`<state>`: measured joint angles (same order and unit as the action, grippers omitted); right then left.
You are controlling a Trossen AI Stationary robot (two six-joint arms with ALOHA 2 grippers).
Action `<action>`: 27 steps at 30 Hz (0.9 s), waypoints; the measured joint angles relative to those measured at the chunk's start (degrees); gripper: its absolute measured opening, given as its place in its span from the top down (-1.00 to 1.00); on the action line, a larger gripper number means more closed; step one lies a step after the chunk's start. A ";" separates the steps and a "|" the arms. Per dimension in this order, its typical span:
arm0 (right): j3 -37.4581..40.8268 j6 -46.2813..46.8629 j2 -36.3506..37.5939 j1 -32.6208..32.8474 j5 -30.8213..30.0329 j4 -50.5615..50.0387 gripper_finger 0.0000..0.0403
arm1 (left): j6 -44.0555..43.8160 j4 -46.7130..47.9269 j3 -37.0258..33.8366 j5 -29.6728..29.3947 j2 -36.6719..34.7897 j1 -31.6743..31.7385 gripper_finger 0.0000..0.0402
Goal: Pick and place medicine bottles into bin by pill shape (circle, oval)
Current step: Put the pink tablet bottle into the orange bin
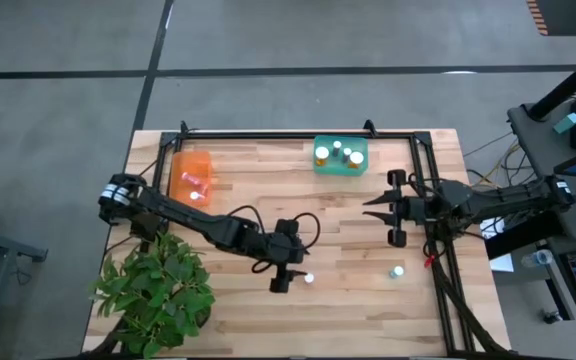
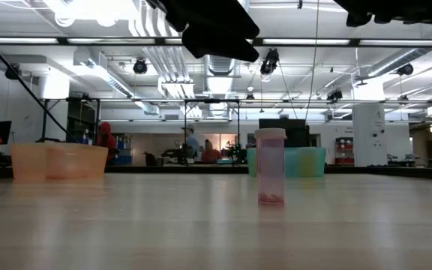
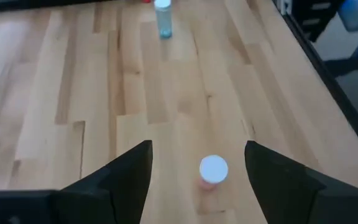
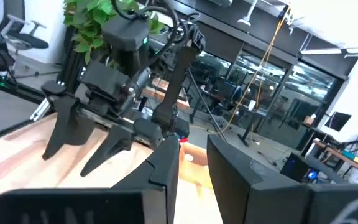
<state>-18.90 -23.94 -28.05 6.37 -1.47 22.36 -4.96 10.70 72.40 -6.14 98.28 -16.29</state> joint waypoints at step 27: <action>-0.24 -3.74 0.68 -0.02 -0.07 -1.75 0.68 | -17.10 22.62 13.62 -1.53 7.34 -3.52 -0.17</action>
<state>-19.14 -27.68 -27.38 6.35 -1.54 20.61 -22.06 33.32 86.02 -7.67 105.62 -19.81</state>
